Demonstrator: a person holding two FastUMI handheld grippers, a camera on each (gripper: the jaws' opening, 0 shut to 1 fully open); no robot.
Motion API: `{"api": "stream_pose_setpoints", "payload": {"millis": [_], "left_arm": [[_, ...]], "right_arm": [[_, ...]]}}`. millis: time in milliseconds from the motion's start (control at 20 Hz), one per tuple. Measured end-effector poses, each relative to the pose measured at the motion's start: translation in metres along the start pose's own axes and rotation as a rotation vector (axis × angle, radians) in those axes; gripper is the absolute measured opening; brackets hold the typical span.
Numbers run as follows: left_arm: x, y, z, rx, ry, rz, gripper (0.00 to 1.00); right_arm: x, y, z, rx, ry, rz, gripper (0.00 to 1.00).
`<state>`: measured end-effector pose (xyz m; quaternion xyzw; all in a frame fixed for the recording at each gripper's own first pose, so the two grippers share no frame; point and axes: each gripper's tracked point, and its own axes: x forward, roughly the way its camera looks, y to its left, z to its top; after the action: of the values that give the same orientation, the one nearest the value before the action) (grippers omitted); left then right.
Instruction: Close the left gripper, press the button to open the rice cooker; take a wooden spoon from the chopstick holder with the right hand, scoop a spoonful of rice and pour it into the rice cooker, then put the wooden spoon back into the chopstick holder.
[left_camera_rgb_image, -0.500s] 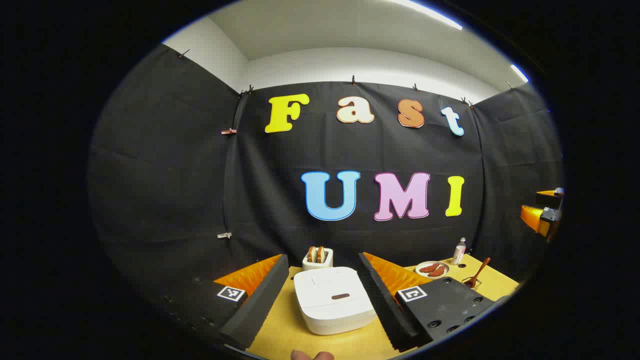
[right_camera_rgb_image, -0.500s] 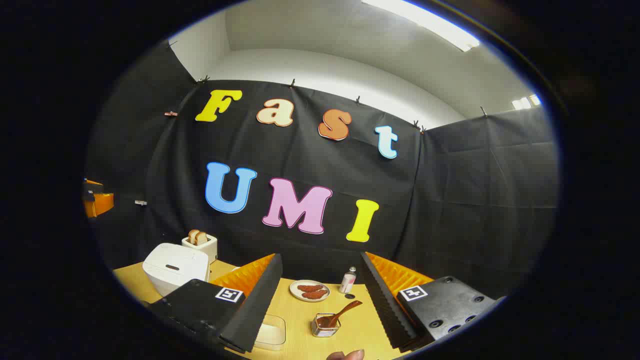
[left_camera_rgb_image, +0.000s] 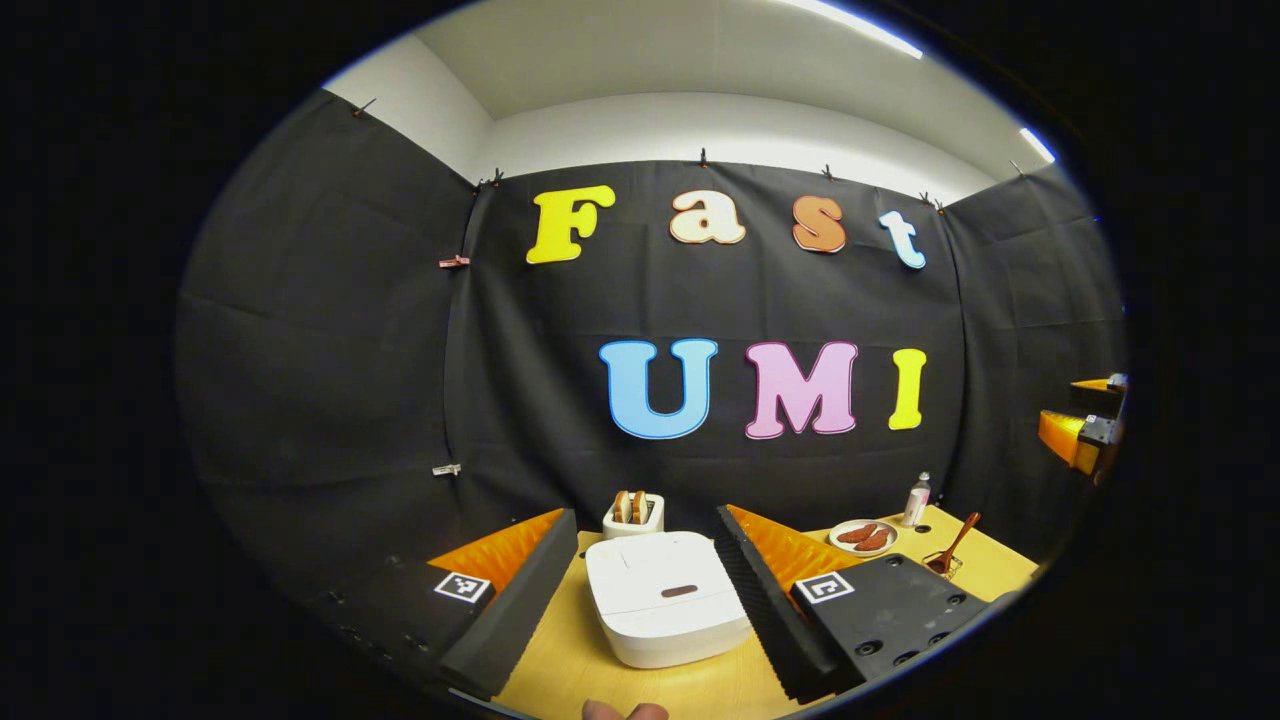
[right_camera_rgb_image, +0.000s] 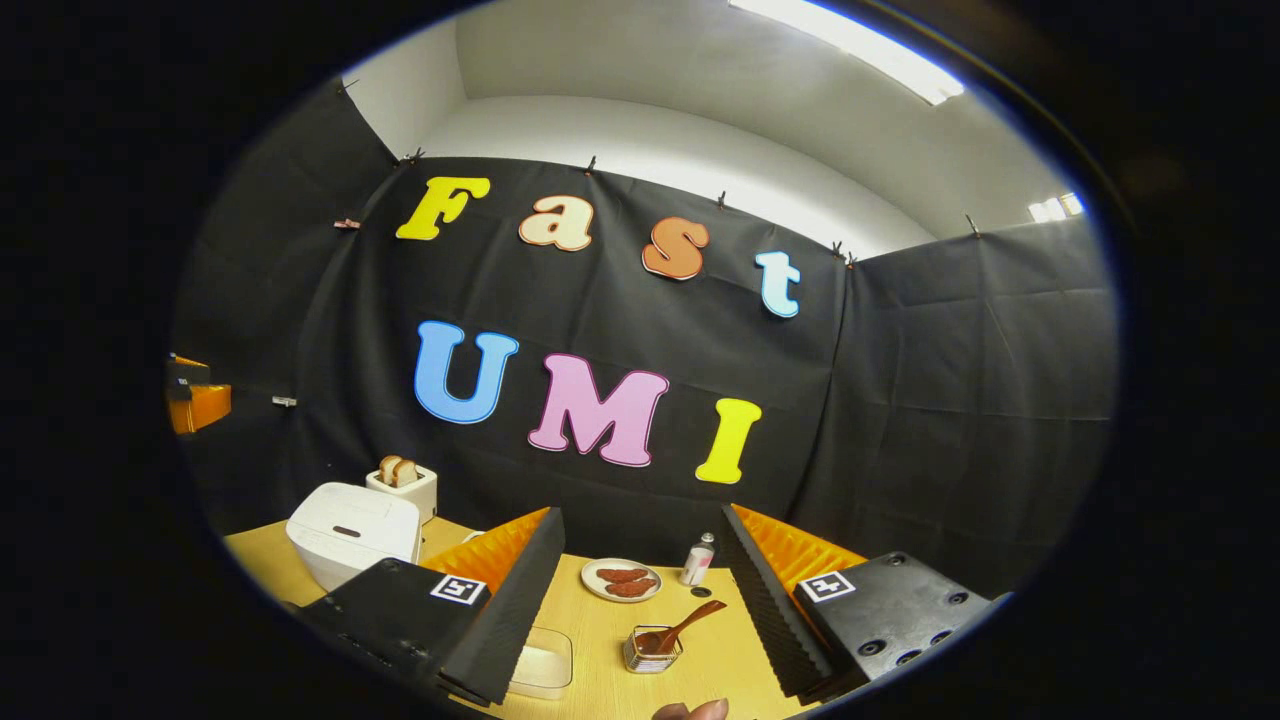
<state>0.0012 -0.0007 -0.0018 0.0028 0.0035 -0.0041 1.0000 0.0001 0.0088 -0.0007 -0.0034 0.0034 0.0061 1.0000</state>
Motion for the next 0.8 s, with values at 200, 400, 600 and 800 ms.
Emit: {"api": "stream_pose_setpoints", "payload": {"millis": [200, 400, 600, 800], "left_arm": [[0.0025, 0.0001, -0.0004, -0.001, 0.001, -0.005, 0.95], [0.0029, 0.0043, -0.0002, -0.003, 0.002, 0.003, 0.95], [0.0019, 0.0079, -0.0001, -0.002, 0.000, 0.012, 0.95], [0.0009, 0.0054, 0.0038, -0.031, -0.011, -0.010, 0.95]], "right_arm": [[0.0014, 0.0012, 0.0021, -0.009, -0.003, -0.003, 0.97], [0.0016, 0.0018, 0.0019, -0.010, -0.001, -0.004, 0.97], [0.0022, 0.0034, 0.0007, -0.015, 0.003, -0.001, 0.97], [0.0033, 0.0011, 0.0008, -0.025, -0.001, -0.008, 0.97]]}}
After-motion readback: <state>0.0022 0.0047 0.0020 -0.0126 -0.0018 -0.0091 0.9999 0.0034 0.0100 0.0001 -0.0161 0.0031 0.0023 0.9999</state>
